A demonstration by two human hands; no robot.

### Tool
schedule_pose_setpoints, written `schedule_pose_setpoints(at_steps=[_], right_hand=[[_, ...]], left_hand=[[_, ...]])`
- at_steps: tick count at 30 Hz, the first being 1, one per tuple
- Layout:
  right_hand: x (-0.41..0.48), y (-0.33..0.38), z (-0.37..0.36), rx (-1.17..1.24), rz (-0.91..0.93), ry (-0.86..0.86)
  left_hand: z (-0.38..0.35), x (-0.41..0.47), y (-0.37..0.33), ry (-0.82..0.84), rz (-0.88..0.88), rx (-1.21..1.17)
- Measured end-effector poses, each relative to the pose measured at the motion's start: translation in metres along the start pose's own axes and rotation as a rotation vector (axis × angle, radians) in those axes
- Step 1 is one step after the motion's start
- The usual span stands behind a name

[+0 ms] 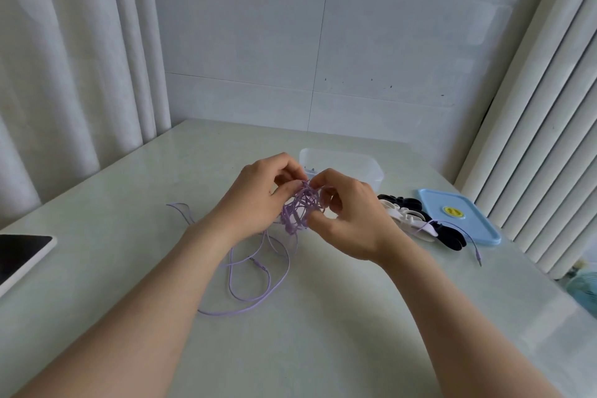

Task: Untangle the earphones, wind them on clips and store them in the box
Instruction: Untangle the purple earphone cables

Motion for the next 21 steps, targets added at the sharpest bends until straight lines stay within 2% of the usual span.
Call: schedule_pose_setpoints(at_steps=[3,7,9,12,16,21], right_hand=[[0.003,-0.004,-0.001,0.074,-0.106,-0.023],[0.003,-0.007,-0.003,0.180,-0.275,-0.005],[0.003,-0.008,-0.004,0.228,-0.346,-0.010],[0.004,-0.011,-0.002,0.255,-0.439,-0.058],[0.005,-0.014,0.001,0.257,-0.532,-0.119],[0.006,-0.018,0.003,0.266,-0.597,-0.190]], left_hand=[[-0.002,0.000,0.000,-0.122,-0.015,0.150],[0.005,-0.001,-0.009,-0.219,-0.020,0.131],[0.007,0.000,-0.015,-0.193,-0.028,0.088],[0.001,-0.005,-0.024,-0.045,-0.015,0.047],[-0.011,-0.013,-0.023,0.106,-0.034,0.232],[-0.008,-0.007,-0.011,-0.016,-0.092,0.313]])
Point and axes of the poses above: each hand's wrist, its own x-axis towards the middle knuckle, its own z-axis out of the back of the hand, y = z × x, the point moved 2 cm from there along x, towards the middle knuckle, and after that the axes turned 7 degrees about -x, right-handed, at the moved point
